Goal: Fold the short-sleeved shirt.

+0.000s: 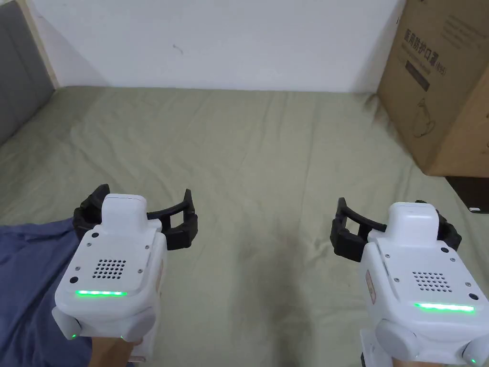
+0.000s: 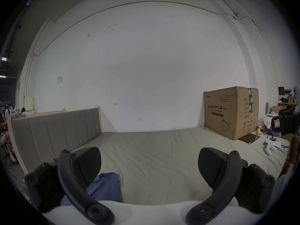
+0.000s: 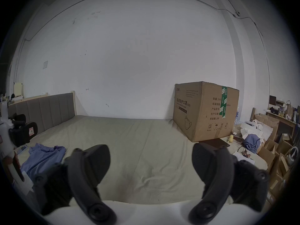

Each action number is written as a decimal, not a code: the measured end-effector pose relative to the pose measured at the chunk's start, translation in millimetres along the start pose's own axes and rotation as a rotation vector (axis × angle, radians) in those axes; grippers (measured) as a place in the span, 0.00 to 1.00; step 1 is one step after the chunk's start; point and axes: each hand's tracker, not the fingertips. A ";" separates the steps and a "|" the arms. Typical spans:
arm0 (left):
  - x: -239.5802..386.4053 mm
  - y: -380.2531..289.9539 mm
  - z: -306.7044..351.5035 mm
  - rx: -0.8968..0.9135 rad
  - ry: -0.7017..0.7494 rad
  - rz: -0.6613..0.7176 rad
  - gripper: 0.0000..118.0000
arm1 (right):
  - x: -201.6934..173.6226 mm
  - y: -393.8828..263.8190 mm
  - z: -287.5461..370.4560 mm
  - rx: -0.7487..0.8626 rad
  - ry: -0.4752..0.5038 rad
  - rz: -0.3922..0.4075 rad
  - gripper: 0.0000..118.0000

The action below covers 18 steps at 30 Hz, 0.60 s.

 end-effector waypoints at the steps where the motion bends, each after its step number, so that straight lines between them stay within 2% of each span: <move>1: 0.1 0.2 0.1 -0.002 0.003 0.001 0.99 | -0.1 0.4 0.1 -0.001 -0.001 0.006 0.86; 2: 0.0 0.4 0.5 -0.001 -0.002 0.005 0.93 | -0.7 0.8 0.4 -0.001 -0.003 0.012 0.75; 3: 0.3 0.5 1.0 0.004 -0.003 0.009 0.84 | -1.3 1.0 0.6 0.000 -0.004 0.018 0.58; 4: 1.1 0.9 1.5 0.005 -0.002 0.010 0.66 | -2.1 1.1 0.4 0.001 -0.010 0.025 0.39; 5: 3.2 1.3 0.8 0.000 0.000 0.005 0.29 | -2.4 1.2 -0.2 0.002 -0.013 0.025 0.11; 6: 4.9 1.7 -2.0 -0.018 -0.003 -0.008 0.03 | -2.5 1.1 -0.8 0.002 -0.019 0.023 0.00; 7: 6.1 1.3 -2.9 -0.030 -0.008 -0.016 0.00 | -2.8 0.8 -1.3 0.005 -0.024 0.013 0.00; 9: 6.5 1.0 -2.2 -0.028 -0.048 -0.005 0.00 | -1.7 1.9 -3.1 0.000 -0.010 -0.002 0.00; 18: -4.8 0.7 -2.6 -0.034 -0.022 0.001 0.00 | -10.2 5.4 -12.2 0.012 0.016 -0.004 0.00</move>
